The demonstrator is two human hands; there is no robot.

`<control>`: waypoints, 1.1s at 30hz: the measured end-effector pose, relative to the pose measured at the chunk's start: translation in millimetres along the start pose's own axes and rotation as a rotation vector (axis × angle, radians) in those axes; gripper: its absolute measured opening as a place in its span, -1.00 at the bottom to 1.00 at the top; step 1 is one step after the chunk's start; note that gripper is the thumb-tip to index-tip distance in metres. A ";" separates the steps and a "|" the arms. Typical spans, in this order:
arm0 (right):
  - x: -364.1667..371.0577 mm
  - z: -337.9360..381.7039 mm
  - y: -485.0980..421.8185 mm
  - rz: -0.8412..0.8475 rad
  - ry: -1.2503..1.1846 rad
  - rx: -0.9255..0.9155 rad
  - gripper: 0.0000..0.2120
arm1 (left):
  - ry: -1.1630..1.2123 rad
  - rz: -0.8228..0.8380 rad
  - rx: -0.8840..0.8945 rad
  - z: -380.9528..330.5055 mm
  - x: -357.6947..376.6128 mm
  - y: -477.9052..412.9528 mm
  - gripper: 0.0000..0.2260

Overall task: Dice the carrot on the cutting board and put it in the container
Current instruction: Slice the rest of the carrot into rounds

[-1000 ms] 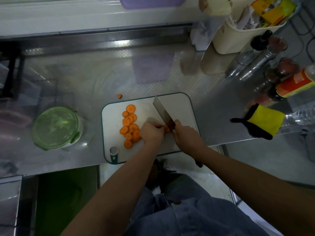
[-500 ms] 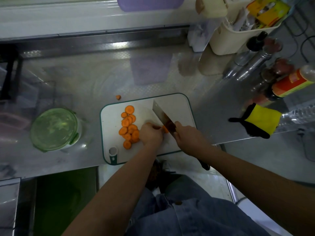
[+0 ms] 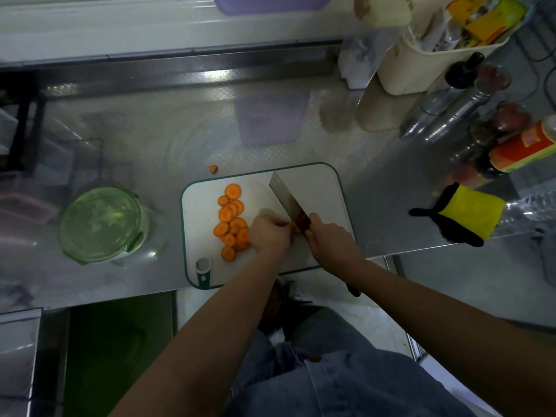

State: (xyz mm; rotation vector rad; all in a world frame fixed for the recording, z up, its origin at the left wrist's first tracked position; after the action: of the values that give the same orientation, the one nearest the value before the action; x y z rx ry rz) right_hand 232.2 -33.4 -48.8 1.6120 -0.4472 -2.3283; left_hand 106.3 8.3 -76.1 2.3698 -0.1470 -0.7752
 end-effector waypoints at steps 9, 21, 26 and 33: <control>-11.7 2.5 10.7 0.021 0.036 -0.054 -0.72 | 0.024 -0.003 -0.040 2.0 -1.9 0.3 -0.79; 0.0 10.6 5.8 0.044 0.005 -0.020 -0.62 | 0.074 -0.042 -0.054 3.2 -6.0 -2.7 -0.86; 1.8 12.8 0.5 0.026 0.021 -0.040 -0.61 | 0.090 -0.052 -0.079 6.4 -10.2 -3.9 -0.90; -4.8 1.3 8.5 -0.015 -0.026 -0.091 -0.73 | 0.051 -0.060 -0.047 1.6 -10.9 1.1 -0.86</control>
State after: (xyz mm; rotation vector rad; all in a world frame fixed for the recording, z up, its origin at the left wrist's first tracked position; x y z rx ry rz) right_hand 233.1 -39.2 -40.8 1.5502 -0.3304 -2.3475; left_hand 96.5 9.7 -71.1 2.3561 -0.0364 -0.7380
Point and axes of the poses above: each hand's wrist, its own y-axis away from the middle knuckle, its own x-axis out of the palm, z = x × y, the point moved 5 cm from there along -y, towards the middle knuckle, and after that the axes turned 4 degrees about z, right-handed, at the moved point
